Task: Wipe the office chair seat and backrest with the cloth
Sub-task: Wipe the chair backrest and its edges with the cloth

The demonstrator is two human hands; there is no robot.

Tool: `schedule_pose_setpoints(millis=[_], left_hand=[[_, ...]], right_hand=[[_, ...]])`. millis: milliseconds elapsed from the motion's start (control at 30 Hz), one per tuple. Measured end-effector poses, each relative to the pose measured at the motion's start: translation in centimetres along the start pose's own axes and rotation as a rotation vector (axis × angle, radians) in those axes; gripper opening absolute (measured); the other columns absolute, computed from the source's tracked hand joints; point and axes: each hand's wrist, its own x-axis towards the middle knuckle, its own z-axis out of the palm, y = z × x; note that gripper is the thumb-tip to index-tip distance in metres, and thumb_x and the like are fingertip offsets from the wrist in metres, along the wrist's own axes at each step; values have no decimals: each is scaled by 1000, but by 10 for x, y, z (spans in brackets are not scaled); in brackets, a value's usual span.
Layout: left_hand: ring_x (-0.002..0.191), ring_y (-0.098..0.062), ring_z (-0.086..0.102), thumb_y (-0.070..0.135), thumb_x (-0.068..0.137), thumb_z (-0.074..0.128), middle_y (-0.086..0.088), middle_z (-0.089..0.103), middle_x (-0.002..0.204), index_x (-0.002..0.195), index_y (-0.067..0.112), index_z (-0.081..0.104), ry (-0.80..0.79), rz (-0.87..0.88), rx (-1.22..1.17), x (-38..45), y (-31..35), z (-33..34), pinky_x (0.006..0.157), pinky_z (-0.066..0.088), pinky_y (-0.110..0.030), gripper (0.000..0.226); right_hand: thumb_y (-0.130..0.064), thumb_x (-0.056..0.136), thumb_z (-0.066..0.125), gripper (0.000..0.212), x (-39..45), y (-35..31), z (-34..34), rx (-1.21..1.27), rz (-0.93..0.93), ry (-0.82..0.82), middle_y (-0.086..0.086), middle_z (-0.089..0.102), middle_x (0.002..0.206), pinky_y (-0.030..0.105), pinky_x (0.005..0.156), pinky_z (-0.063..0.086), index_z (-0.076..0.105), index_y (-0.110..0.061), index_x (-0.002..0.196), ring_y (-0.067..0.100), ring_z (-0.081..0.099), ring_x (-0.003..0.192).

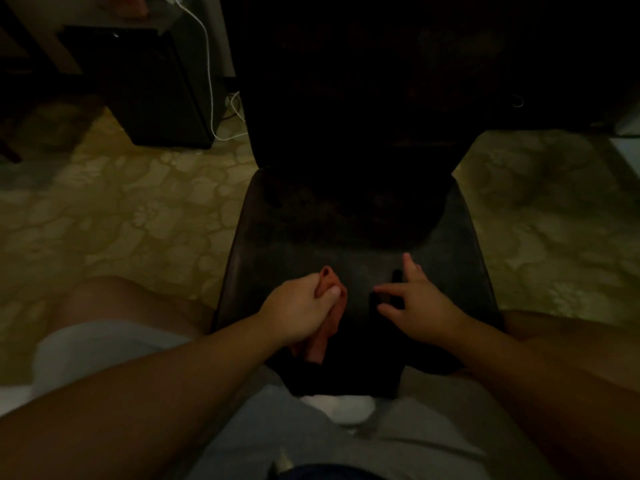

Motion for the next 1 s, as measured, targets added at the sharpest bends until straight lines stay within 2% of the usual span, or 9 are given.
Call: schedule_pose_setpoints(millis=[67,133,267,367,467,600,767,900,1000], left_hand=[[103,-17,71,50,102,57,5,75,106,109,29,70,45,-19,-216,2,13,-8,91,53,-33,25],[98,-9,73,48,100,61,9,77,100,108,34,75,132,-47,-465,4,31,-20,93,57,-34,21],[106,-19,75,49,103,56,2,81,106,109,31,81,76,-207,-1108,-1,80,-57,103,55,-51,31],[120,-22,68,58,105,44,2,79,115,112,34,80,16,-204,-1288,-4,111,-85,108,48,-53,44],[128,-19,63,70,100,39,6,76,125,124,36,75,-24,-136,-1226,0,136,-112,112,45,-56,55],[122,-15,66,76,99,34,7,75,125,126,33,76,-26,-2,-1093,15,173,-158,103,53,-48,65],[91,-19,73,55,105,49,4,77,94,103,24,81,-105,78,-903,44,226,-223,88,61,-48,45],[95,-5,65,48,100,64,13,68,103,110,30,77,290,365,-265,85,270,-281,90,55,-34,24],[107,-7,56,44,98,66,10,53,122,129,27,69,579,563,176,110,303,-328,95,46,-26,36]], right_hand=[[-48,99,68,46,-11,-32,-11,219,-68,46,11,33,170,31,125,31,63,-39,144,21,34,156],[-42,100,68,44,-19,-64,-21,475,-115,135,-8,65,142,27,111,48,62,-36,143,10,59,134],[-32,99,71,64,-28,-103,-54,622,-146,468,-17,55,145,23,105,50,43,-34,157,-2,56,127],[-39,104,63,61,-29,-118,-89,550,-193,465,-17,54,141,24,102,55,39,-35,160,-4,58,120],[-50,97,68,71,-25,-127,-138,588,-156,307,-27,52,131,30,92,61,33,-45,159,0,62,116],[-51,93,72,33,-12,-133,-208,686,-115,372,-20,69,102,15,72,53,56,-45,121,-4,68,93],[-19,100,70,14,5,-106,-275,843,-159,518,-3,80,93,48,88,63,75,-31,106,15,77,86],[-8,99,68,23,6,-79,-338,998,-157,652,9,81,89,44,79,60,83,-27,99,31,76,82],[-6,101,64,22,5,-62,-379,1102,-108,578,19,79,93,39,71,59,81,-16,110,37,75,79]])
